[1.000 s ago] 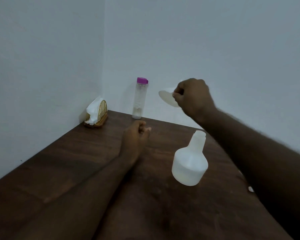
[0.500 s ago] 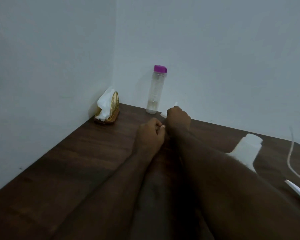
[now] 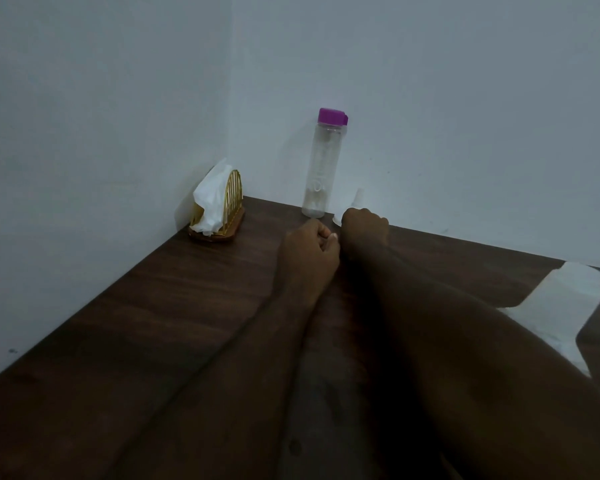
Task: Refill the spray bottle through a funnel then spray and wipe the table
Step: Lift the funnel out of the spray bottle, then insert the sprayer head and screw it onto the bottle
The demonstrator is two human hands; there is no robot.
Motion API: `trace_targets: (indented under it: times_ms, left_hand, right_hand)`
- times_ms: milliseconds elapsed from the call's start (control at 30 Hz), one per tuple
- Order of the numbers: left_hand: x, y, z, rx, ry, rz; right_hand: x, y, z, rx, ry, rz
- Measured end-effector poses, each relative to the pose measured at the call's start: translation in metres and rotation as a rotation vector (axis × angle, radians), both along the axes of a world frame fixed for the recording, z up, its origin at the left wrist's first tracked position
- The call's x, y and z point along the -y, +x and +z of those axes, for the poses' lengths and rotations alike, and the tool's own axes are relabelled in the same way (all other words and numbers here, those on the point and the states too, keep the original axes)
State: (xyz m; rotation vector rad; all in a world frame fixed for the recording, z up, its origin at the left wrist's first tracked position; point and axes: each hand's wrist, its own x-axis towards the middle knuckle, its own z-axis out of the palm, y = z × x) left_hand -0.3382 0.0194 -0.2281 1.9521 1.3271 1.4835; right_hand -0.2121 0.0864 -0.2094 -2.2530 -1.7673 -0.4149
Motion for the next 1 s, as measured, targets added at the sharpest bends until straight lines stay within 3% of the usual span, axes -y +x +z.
trace_targets:
  times_ms: [333,633,1000]
  left_hand:
    - [0.001,0.001,0.001,-0.009,-0.009,-0.003]
    - [0.018,0.0,0.006,0.008,0.05,0.083]
    - [0.144,0.043,0.038,0.163,0.187,-0.042]
  right_hand:
    - [0.006,-0.012,0.008,-0.217,-0.166,-0.01]
    - [0.086,-0.039,0.056,-0.087,-0.177,0.145]
    - [0.247,-0.034,0.123,-0.013,-0.068,0.341]
